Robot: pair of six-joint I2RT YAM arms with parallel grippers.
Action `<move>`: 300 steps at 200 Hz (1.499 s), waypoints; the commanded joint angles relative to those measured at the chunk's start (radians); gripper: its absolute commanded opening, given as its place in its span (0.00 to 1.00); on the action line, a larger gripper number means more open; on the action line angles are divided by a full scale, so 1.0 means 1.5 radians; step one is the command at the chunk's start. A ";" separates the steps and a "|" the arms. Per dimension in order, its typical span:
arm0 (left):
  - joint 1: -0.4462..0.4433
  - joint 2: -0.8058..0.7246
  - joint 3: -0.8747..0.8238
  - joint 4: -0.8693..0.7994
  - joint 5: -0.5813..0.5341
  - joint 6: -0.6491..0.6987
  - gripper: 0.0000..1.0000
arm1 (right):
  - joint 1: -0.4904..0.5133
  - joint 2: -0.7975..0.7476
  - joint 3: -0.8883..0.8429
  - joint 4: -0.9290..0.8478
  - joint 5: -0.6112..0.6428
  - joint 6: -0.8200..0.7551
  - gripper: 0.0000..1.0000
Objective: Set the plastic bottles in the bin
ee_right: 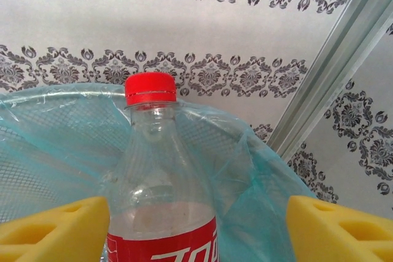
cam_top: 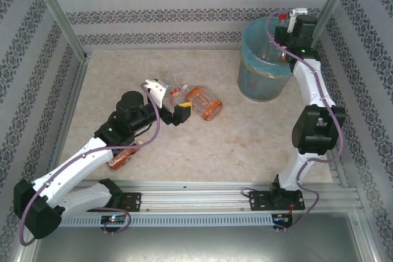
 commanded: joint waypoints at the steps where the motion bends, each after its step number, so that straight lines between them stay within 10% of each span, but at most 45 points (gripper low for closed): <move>1: -0.004 -0.001 -0.007 0.005 -0.011 0.016 1.00 | -0.007 0.035 0.079 -0.022 -0.018 0.003 0.75; 95: -0.002 0.007 -0.026 0.018 -0.021 -0.001 1.00 | -0.006 0.206 0.317 -0.199 -0.052 0.035 0.66; 170: 0.001 0.012 -0.021 0.014 -0.019 0.001 1.00 | -0.007 0.136 0.186 -0.187 -0.077 0.022 0.47; 300: 0.003 0.009 -0.028 0.013 -0.022 -0.006 1.00 | -0.008 0.059 0.034 -0.136 -0.092 0.020 0.43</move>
